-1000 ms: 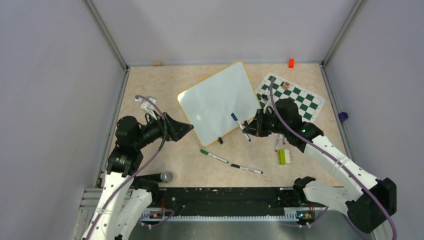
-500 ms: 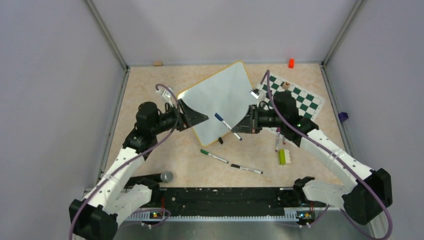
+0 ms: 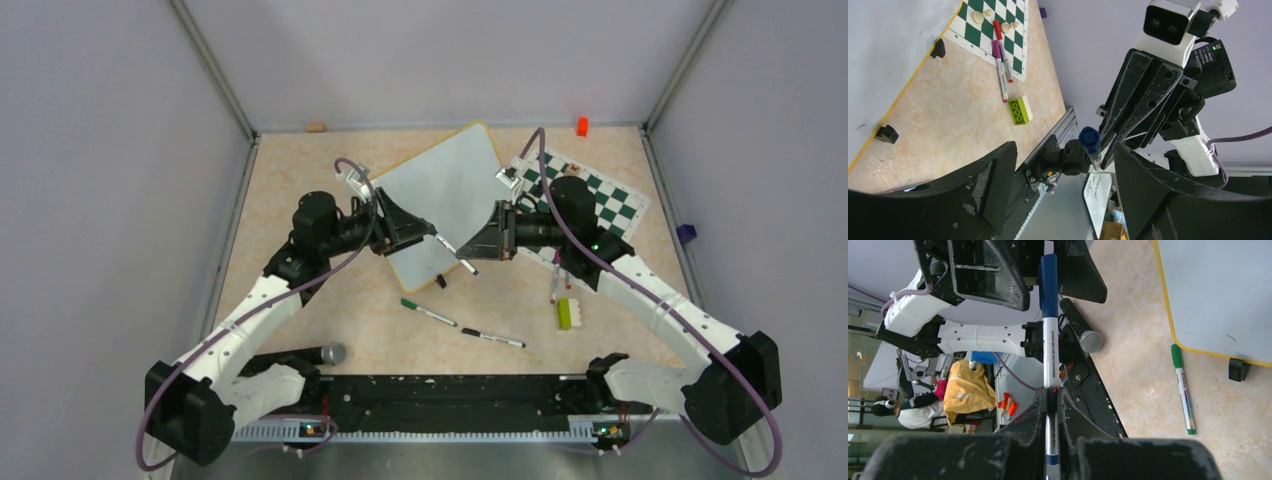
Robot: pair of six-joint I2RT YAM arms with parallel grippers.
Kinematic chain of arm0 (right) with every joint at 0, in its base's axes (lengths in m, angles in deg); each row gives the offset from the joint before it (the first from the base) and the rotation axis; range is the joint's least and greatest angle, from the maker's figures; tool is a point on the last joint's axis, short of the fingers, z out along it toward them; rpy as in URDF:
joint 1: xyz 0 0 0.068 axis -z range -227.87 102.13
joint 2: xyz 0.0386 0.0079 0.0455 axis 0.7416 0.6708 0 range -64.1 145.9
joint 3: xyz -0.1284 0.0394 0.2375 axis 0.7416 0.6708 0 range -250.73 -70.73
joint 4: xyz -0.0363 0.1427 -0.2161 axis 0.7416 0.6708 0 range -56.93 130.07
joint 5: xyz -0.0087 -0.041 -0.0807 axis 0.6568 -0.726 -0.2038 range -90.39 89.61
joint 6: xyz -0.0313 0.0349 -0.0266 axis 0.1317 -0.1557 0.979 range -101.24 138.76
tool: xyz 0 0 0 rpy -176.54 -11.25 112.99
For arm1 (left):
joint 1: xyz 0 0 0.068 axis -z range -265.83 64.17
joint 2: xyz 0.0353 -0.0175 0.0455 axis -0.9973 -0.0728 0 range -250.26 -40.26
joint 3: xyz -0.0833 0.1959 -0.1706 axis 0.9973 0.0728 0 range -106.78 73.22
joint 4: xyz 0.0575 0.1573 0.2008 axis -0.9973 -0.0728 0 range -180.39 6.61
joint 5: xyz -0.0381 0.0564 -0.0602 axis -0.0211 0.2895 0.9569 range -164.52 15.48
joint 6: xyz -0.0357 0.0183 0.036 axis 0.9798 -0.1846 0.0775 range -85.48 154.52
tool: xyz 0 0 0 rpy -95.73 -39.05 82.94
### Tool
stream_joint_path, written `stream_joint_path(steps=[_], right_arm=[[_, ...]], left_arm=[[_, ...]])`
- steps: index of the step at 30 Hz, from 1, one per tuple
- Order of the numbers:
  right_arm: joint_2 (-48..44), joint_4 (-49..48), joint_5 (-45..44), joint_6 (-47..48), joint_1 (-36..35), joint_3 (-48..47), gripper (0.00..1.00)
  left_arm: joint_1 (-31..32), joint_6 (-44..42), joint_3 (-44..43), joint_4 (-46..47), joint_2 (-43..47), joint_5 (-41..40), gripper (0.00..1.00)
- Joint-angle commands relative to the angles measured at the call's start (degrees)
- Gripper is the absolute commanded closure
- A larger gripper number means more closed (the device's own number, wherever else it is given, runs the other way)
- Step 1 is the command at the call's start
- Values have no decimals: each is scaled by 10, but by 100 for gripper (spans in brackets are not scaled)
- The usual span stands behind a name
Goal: Write a sentence on the whiteboard
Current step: Open the pen cap.
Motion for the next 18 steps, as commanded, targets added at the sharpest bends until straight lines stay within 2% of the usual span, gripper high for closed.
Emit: stream_joint_path(steps=[1, 4, 13, 14, 16, 17, 18], right_arm=[[2, -47, 19, -15, -7, -24, 100], [6, -51, 19, -18, -8, -22, 100], [18, -49, 16, -17, -11, -13, 100], [19, -50, 16, -18, -12, -14, 100], [20, -52, 15, -21, -13, -16, 100], [20, -51, 14, -22, -13, -17, 100], [20, -49, 14, -23, -13, -19, 100]], left_arm=[[2, 31, -11, 56, -5, 13, 26], [3, 51, -2, 86, -10, 22, 29], [5, 62, -1, 105, -16, 30, 49], [5, 62, -1, 107, -16, 32, 58], [6, 62, -1, 106, -19, 36, 81], [6, 61, -1, 103, -19, 36, 96], [6, 60, -1, 96, -19, 37, 100]])
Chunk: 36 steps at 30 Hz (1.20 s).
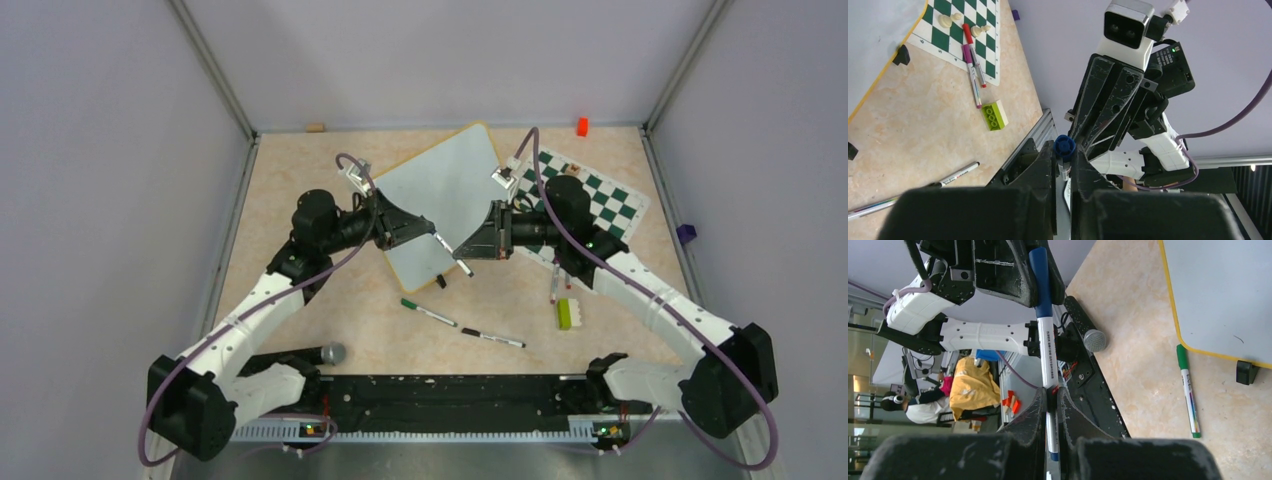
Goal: Write a sentence on the whiteboard
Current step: Open the pen cap.
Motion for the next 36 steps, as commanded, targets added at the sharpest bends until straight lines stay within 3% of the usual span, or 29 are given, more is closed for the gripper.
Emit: stream_joint_path(steps=[1, 6, 8, 13, 18, 23, 31, 36], right_arm=[[3, -18, 0, -6, -11, -20, 100], [-8, -17, -21, -11, -11, -14, 98], [-15, -25, -29, -17, -11, -7, 84], [-39, -53, -65, -43, -11, 17, 31], [-113, -114, -196, -95, -15, 77, 15], [-173, -168, -339, -122, -61, 116, 12], [-141, -201, -479, -105, -195, 100, 11], [-110, -239, -520, -110, -231, 86, 11]], left_arm=[[3, -8, -2, 21, -1, 14, 100], [3, -10, 15, 23, 26, -18, 100], [4, -6, 21, 28, 42, -35, 100], [4, -2, 34, 31, 84, -66, 100], [3, 43, 71, 79, 119, -105, 100], [4, 126, 123, 210, 131, -149, 100], [9, 109, 108, 227, 142, -184, 100], [11, 99, 121, 233, 162, -212, 100]])
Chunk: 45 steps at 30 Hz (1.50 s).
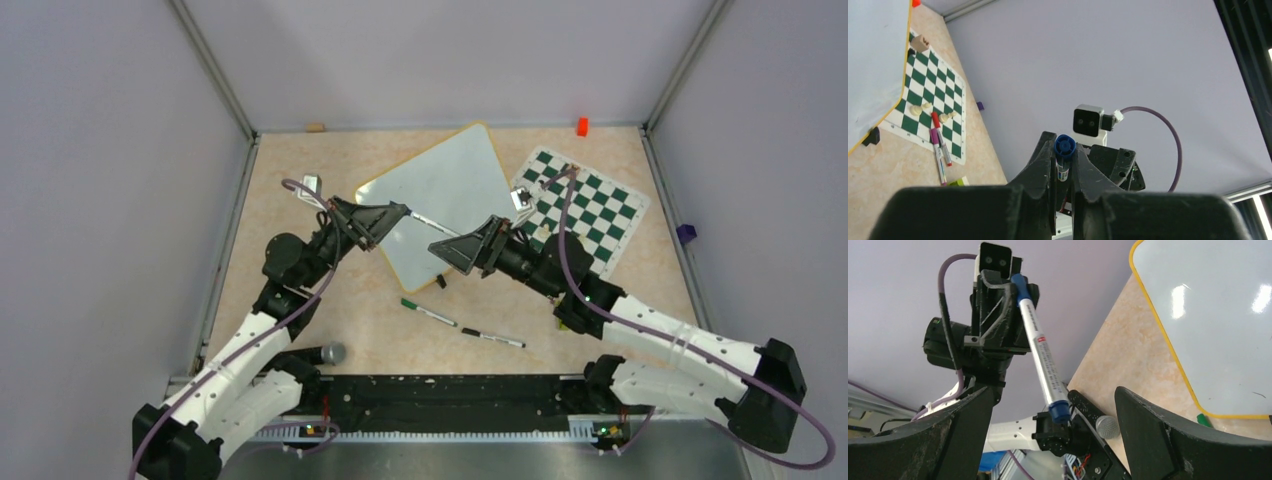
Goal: Write a sentence on the whiteboard
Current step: Open the pen cap.
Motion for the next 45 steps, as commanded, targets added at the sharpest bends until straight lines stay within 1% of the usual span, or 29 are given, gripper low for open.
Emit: stream_joint_path(steps=[1, 4, 9, 14, 17, 22, 24, 27, 29, 32, 37, 38, 39, 41, 45], right_arm=[[25, -56, -71, -3, -22, -38, 11], [39, -71, -76, -11, -26, -42, 13], [41, -105, -90, -18, -27, -35, 19], [67, -109, -59, -24, -27, -64, 27], [85, -113, -27, -34, -27, -78, 37], [89, -126, -20, -38, -27, -77, 47], [88, -124, -18, -38, -27, -79, 51], [87, -126, -15, -39, -27, -79, 62], [84, -127, -16, -40, -27, -76, 64], [79, -126, -19, -38, -27, -73, 62], [66, -126, -27, -35, -27, -66, 63], [63, -128, -30, -35, -27, -62, 68], [61, -128, -33, -33, -27, -59, 76], [60, -128, -33, -32, -27, -58, 100], [62, -132, -25, -37, -27, -54, 100]], left_arm=[[4, -6, -1, 51, 24, -32, 100], [4, -8, -6, 47, 28, -31, 100], [4, -12, -19, 1, 28, -21, 100], [4, -10, -20, -11, 23, -7, 100], [4, -7, -25, -11, 16, 9, 100], [4, -4, -40, -8, -3, 54, 100], [4, -1, -38, -7, -3, 56, 100], [3, 1, -28, -2, 3, 47, 100], [3, 1, -25, -2, 5, 44, 100], [4, 2, -25, -10, 6, 40, 100], [3, 2, -10, -12, 15, 20, 100], [4, 5, -6, -7, 16, 18, 100], [3, 6, -3, -6, 18, 16, 100], [3, 6, -1, -5, 20, 15, 100], [3, -3, -1, -10, 22, 12, 100]])
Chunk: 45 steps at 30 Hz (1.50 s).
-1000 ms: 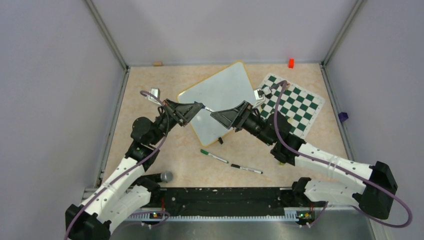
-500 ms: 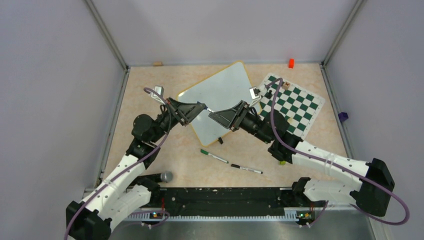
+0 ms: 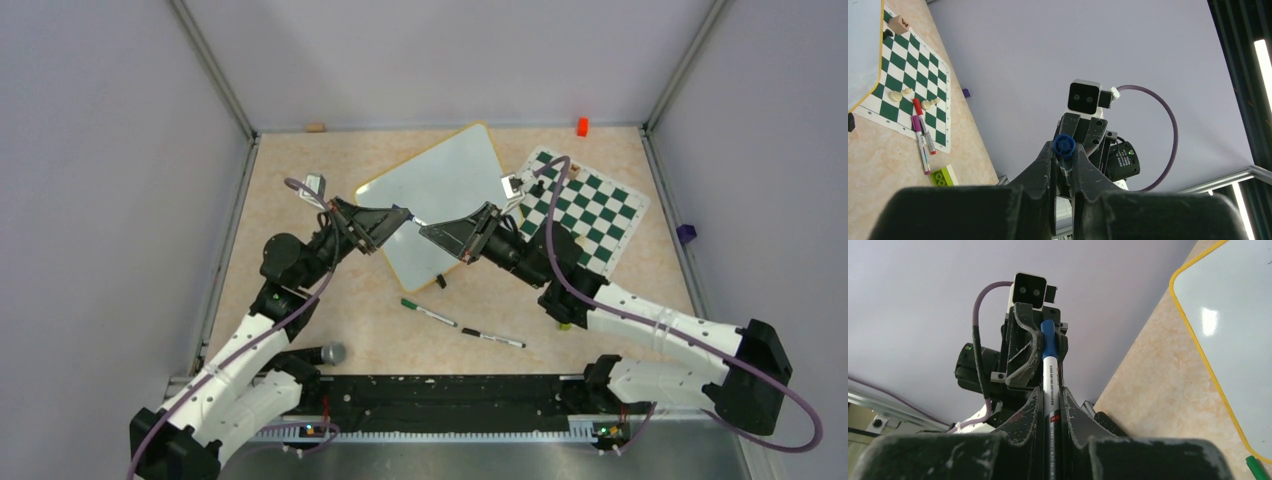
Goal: Write a sentence on the whiteboard
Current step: Open the pen cap, then place the pen cap at the center of the board.
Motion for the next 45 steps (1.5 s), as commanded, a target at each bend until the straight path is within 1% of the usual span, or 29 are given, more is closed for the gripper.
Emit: stream_joint_path(steps=[1, 3, 7, 10, 12, 15, 19, 24, 27, 30, 31, 33, 36, 39, 41, 42, 44, 45], right_arm=[[-17, -40, 2, -3, -3, -2, 100], [-30, -26, 4, -1, -4, 8, 100], [-86, 13, 7, 2, -3, 67, 100], [-161, -3, 21, 8, -2, 154, 100], [-215, 20, 19, 8, -2, 189, 100], [-286, 85, -6, 2, -2, 220, 100], [-348, 145, -40, 3, -1, 239, 100], [-368, 215, -81, 34, 0, 222, 100], [-365, 241, -87, 56, 1, 207, 100], [-362, 256, -87, 72, 1, 195, 100], [-361, 262, -87, 81, 1, 190, 100], [-361, 284, -95, 97, 1, 178, 100], [-358, 370, -149, 128, 1, 143, 100], [-345, 469, -244, 162, 0, 99, 100], [-330, 549, -323, 183, 0, 53, 100], [-323, 596, -378, 182, 1, 25, 100], [-318, 676, -449, 179, 1, -21, 100], [-320, 692, -478, 183, 0, -37, 100]], left_arm=[[0, -34, 10, -4, 11, -17, 100], [-2, -59, 7, -37, 31, -36, 100], [-20, -136, -17, -160, 75, -93, 100], [-67, -150, -17, -231, 115, -129, 100], [-114, -146, -7, -264, 144, -144, 100], [-159, -140, 13, -283, 175, -153, 100], [-164, -142, 13, -288, 164, -148, 100], [-164, -153, 7, -292, 121, -83, 100], [-163, -149, 5, -293, 98, -44, 100], [-156, -129, 23, -275, 83, -22, 100], [-151, -122, 31, -253, 81, -19, 100], [-129, -112, 42, -229, 74, -22, 100], [-49, -145, 28, -226, 36, -61, 100], [62, -200, -9, -248, -29, -121, 100], [135, -231, -37, -258, -79, -154, 100], [166, -247, -55, -265, -105, -172, 100], [217, -276, -95, -297, -164, -216, 100], [238, -292, -115, -303, -196, -237, 100]])
